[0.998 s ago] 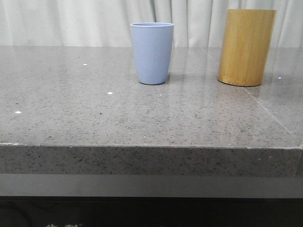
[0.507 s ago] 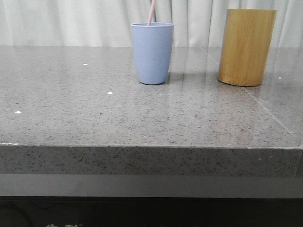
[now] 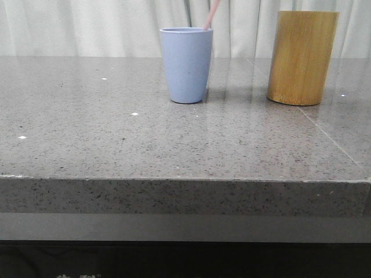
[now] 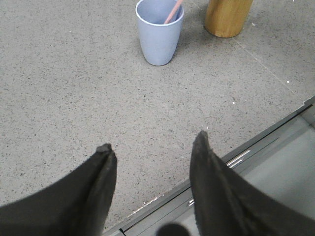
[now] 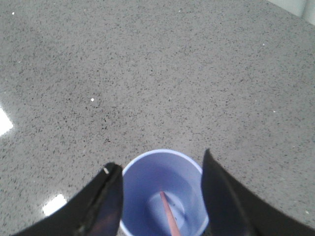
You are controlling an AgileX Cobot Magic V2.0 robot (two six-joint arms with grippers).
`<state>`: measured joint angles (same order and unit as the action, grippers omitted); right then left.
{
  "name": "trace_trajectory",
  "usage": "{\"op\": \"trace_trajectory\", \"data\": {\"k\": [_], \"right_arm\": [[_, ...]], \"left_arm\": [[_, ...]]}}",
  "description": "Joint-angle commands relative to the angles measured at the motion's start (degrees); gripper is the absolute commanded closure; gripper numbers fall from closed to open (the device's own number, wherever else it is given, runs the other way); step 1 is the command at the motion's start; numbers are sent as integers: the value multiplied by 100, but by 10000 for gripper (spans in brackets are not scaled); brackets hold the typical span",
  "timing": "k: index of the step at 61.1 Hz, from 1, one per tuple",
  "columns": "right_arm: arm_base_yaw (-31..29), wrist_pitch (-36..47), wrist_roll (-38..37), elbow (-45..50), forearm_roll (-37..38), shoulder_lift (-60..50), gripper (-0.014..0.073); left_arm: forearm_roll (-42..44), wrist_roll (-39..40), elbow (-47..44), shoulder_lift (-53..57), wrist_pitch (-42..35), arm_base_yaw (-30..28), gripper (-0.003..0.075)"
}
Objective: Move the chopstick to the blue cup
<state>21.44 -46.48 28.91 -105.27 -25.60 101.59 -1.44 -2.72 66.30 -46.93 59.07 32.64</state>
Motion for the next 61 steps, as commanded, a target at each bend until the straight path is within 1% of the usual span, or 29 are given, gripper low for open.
{"op": "trace_trajectory", "data": {"k": [1, 11, 16, 21, 25, 38, 46, 54, 61], "right_arm": [[-30, 74, -81, -173, 199, -680, 158], [-174, -481, -919, -173, 969, -1364, 159], [-309, -925, -1426, -146, 1132, -1681, 159], [-488, -1109, -1598, 119, 1158, -2029, 159], [-601, -1054, -1671, 543, 1158, -2411, 159], [-939, -627, -1716, 2537, 1185, -3708, 159], [-1075, -465, -1753, 3562, 1184, -4446, 159], [-1104, -462, -1763, 4301, 1345, -5124, 159], [-1104, -573, -1794, 4664, 1560, -5544, 159]], "left_arm": [[-63, 54, 135, 29, -419, 35, 372], [-63, 54, 135, 29, -419, 35, 372], [-63, 54, 135, 29, -419, 35, 372], [-63, 54, 135, 29, -419, 35, 372], [-63, 54, 135, 29, -419, 35, 372], [-63, 54, 135, 29, -419, 35, 372], [-63, 54, 135, 29, -419, 35, 372], [-63, 54, 135, 29, -419, 35, 372], [-63, 54, 135, 29, -419, 35, 372]]}}
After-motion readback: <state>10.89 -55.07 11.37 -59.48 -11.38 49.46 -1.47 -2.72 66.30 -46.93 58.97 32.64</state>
